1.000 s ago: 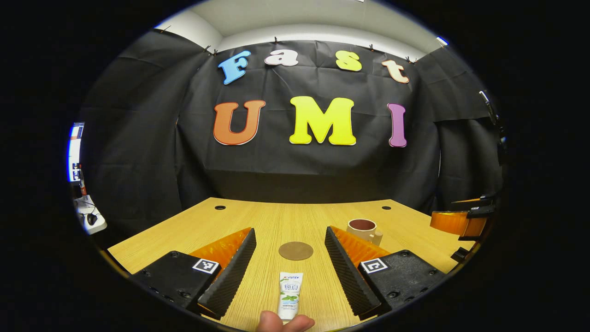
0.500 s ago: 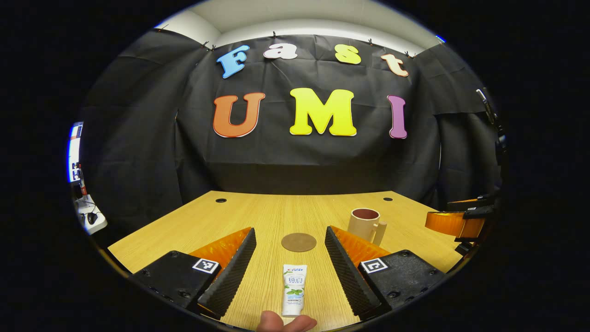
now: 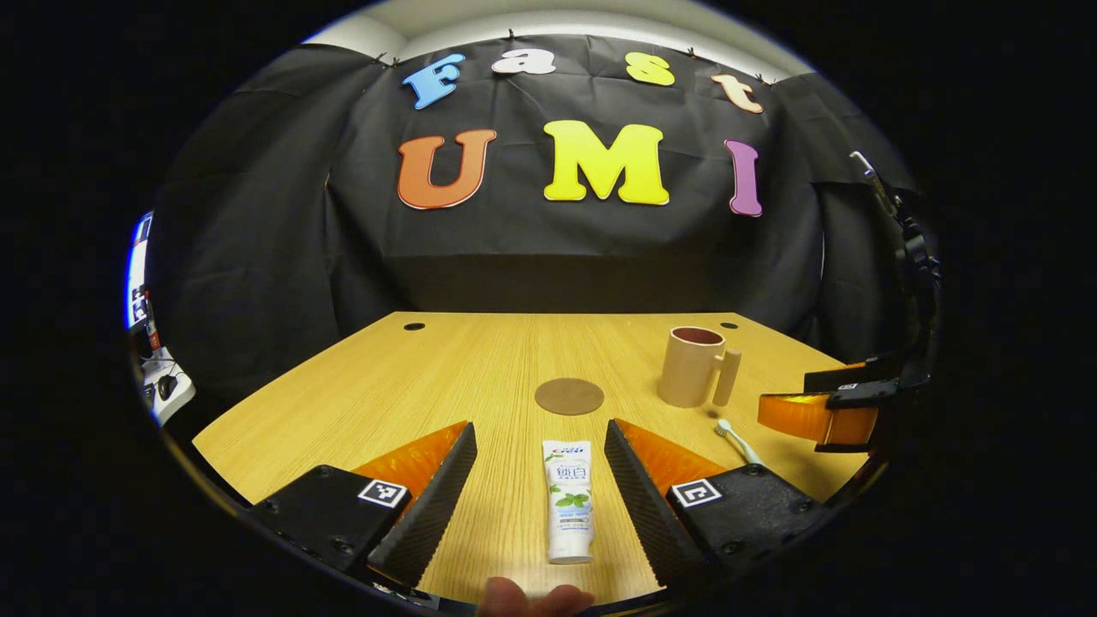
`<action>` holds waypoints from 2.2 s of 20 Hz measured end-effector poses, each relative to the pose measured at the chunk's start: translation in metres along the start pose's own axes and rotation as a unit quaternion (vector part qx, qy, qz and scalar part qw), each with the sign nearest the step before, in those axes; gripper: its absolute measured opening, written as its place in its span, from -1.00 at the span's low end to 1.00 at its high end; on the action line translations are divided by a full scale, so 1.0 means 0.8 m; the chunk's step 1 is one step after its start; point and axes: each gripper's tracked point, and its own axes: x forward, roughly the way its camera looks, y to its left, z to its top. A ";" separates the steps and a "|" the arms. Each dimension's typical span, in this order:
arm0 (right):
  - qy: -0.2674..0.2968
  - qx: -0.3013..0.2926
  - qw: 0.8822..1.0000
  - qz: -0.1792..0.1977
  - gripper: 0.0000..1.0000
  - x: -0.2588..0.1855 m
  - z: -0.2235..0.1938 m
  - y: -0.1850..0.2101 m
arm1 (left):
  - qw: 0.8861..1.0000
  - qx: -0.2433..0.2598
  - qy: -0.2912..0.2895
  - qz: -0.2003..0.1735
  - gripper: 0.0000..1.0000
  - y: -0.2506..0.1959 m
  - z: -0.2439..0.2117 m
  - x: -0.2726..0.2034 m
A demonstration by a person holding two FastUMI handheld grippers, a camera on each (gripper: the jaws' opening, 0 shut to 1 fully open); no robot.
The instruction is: Put the toothbrush and toothpaste on the desktop into the cup, then pick up the cup and place it on the coaster on the desktop.
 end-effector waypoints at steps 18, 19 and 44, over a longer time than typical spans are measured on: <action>0.101 0.017 0.994 -0.024 0.50 0.081 -0.058 0.000 | 0.998 -0.004 0.050 -0.035 0.92 -0.005 -0.043 0.030; 0.103 0.018 0.994 -0.027 0.50 0.079 -0.056 -0.002 | 0.997 -0.005 0.058 -0.041 0.92 -0.008 -0.047 0.032; 0.054 0.033 0.998 -0.010 -1.00 0.062 -0.021 -0.008 | 0.985 0.028 0.150 -0.075 0.88 -0.027 -0.094 0.051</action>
